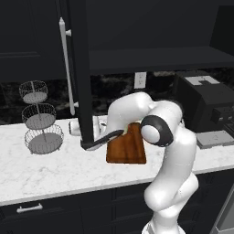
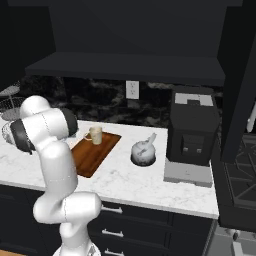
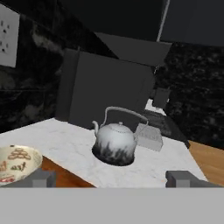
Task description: Pick the kettle from the counter and place it on the tray. Then pick the mug from the cabinet and place it on the tray. Then close the cabinet doors.
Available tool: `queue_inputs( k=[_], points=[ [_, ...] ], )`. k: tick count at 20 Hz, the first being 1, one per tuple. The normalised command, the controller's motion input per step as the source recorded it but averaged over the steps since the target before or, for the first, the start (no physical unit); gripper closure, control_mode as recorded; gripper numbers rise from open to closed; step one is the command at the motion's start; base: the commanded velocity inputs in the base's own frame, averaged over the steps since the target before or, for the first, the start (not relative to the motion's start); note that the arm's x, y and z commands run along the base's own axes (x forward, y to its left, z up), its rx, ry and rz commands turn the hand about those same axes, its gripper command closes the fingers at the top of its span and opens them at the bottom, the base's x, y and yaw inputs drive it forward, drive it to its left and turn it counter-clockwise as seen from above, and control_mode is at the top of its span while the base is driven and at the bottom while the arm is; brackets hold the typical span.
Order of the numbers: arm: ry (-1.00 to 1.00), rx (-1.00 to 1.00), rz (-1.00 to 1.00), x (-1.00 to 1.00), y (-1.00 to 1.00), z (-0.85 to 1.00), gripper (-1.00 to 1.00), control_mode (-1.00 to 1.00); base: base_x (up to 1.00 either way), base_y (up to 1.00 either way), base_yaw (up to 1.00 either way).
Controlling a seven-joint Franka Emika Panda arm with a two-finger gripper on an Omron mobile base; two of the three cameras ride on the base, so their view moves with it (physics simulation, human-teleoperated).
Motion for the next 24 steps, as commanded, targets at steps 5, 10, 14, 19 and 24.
queue_inputs(
  k=[5, 10, 14, 19, 24],
  points=[
    [-0.21, 0.03, 0.00, -0.59, -0.43, 0.54, -1.00, -1.00, 0.00, 0.00, 0.00],
    [-0.15, 0.04, 0.00, -0.40, -0.64, 0.40, -1.00, -1.00, 0.00, 0.00, 0.00],
    [-0.07, 0.06, 0.00, -0.31, -0.76, 0.42, -1.00, -1.00, 0.00, 0.00, 0.00],
    [0.01, 0.12, 0.00, -0.32, -0.87, 0.44, -1.00, -1.00, 0.00, 0.00, 0.00],
    [0.06, 0.24, 0.02, -0.43, -0.92, 0.16, -1.00, -1.00, 0.00, 0.00, 0.00]
  ],
)
